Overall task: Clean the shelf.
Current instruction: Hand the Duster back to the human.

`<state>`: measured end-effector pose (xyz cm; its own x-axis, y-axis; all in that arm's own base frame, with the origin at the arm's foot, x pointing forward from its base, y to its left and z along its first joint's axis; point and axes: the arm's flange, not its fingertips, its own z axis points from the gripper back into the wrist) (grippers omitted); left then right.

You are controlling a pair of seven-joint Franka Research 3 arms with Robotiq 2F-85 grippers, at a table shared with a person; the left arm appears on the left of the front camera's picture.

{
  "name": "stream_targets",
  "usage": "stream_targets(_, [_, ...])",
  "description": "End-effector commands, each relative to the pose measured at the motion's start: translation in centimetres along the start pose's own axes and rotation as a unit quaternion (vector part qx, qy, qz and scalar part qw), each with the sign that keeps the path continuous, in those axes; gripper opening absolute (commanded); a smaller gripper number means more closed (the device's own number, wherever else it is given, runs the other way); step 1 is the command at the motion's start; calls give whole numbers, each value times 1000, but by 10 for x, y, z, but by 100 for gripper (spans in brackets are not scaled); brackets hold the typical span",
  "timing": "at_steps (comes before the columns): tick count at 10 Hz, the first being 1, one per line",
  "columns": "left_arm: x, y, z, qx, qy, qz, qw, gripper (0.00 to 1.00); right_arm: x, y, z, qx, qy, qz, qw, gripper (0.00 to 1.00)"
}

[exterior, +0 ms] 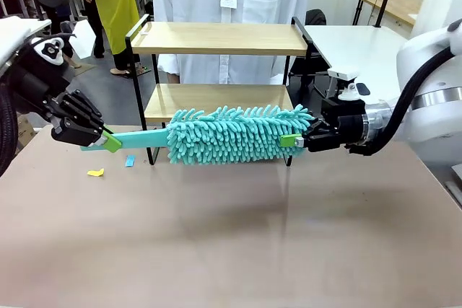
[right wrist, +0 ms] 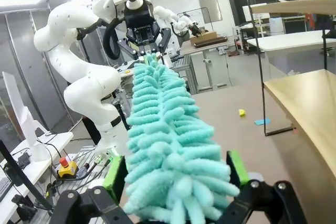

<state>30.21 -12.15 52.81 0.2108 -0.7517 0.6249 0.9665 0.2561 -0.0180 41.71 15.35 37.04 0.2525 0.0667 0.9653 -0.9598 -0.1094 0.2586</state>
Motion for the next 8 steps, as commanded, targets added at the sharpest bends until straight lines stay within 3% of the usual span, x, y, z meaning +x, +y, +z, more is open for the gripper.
stream_targets(1, [3, -1, 1, -4, -15, 0, 1000, 13, -1, -3, -3, 0, -14, 13, 1000, 100])
stream_targets(2, [3, -1, 1, -4, -15, 0, 1000, 13, 0, -2, -2, 8, -8, 11, 1000, 41])
stream_targets(3, [3, -1, 1, -4, -15, 0, 1000, 13, 0, -2, -2, 13, -6, 9, 1000, 41])
stream_targets(4, [3, -1, 1, -4, -15, 0, 1000, 13, 0, -2, -2, 17, -2, 12, 1000, 0])
stream_targets(5, [3, -1, 1, -4, -15, 0, 1000, 13, 0, -2, -1, 18, 0, 13, 1000, 36])
stream_targets(6, [3, -1, 1, -4, -15, 0, 1000, 13, 1, -2, 0, 19, 1, 16, 1000, 0])
stream_targets(8, [3, -1, 1, -4, -15, 0, 1000, 13, 1, -2, 1, 18, -1, 19, 1000, 0])
